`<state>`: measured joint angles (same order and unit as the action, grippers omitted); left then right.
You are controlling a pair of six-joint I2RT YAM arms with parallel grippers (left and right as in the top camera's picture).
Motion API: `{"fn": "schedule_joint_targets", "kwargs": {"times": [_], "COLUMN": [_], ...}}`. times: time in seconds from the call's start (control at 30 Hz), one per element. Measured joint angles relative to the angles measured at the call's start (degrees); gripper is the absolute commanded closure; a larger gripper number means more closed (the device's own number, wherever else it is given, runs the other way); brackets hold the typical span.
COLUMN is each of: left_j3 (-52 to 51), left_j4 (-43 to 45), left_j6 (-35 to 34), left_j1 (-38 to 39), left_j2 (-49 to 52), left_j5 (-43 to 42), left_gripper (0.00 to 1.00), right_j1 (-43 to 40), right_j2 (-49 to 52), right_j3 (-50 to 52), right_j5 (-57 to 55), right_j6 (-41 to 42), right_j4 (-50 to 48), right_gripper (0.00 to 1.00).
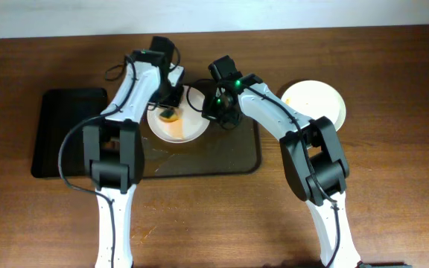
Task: Clean dirty plates on tray and stack at the side
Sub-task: 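Raise the sponge with left gripper and lift the plate with right gripper, then place the cleaned plate onto the plate stack with right gripper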
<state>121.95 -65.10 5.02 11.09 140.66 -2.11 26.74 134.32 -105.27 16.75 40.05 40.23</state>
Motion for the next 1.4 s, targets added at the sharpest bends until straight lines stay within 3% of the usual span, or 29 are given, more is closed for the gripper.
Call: {"fn": "schedule_joint_targets", "kwargs": {"times": [0.07, 0.17, 0.3, 0.43, 0.57, 0.83, 1.0, 1.23, 1.37, 1.4], "left_j3": [10.4, 25.0, 28.7, 28.6, 27.5, 27.2, 27.1, 27.1, 27.1, 27.1], "left_j4": [-9.0, -13.3, -16.2, -17.1, -17.0, -16.9, -16.9, -16.9, -16.9, -16.9], "left_j6": [-0.1, -0.2, -1.5, -1.9, -1.9, -1.9, -1.9, -1.9, -1.9, -1.9], "left_j1": [-2.0, -5.8, -10.8, -11.0, -10.6, -10.6, -10.6, -10.6, -10.6, -10.6], "left_j2": [2.9, 3.0, 2.3, 2.4, 2.4, 2.4, 2.4, 2.4, 2.4, 2.4], "left_j5": [0.3, 0.5, 0.6, 0.4, 0.0, 0.0, 0.0, 0.0, 0.0, 0.0], "left_gripper": [0.99, 0.99, 0.99, 0.99, 0.99, 0.99, 0.99, 0.99, 0.99, 0.99], "right_j1": [0.0, -0.1, 0.2, 2.1, 10.0, 26.4, 28.8, 29.2, 24.8, 20.6], "right_j2": [0.0, 0.0, -2.8, -12.6, -21.5, -21.8, -21.8, -21.8, -21.8, -21.9], "right_j3": [0.0, 0.0, 0.5, 0.5, 0.5, 0.5, 0.5, 0.5, 0.5, 0.5], "right_j5": [0.5, 1.9, -2.9, -19.1, -41.4, -83.6, -97.7, -100.9, -90.4, -81.1], "right_j6": [-0.6, -4.0, -7.6, -11.3, -13.3, -14.2, -14.4, -13.2, -11.2, -10.8], "right_j4": [0.4, 2.4, 8.5, 13.5, 17.7, 21.1, 21.1, 21.1, 22.4, 22.8], "right_gripper": [0.96, 0.96, 0.96, 0.96, 0.96, 0.96, 0.96, 0.96, 0.96, 0.96]}}
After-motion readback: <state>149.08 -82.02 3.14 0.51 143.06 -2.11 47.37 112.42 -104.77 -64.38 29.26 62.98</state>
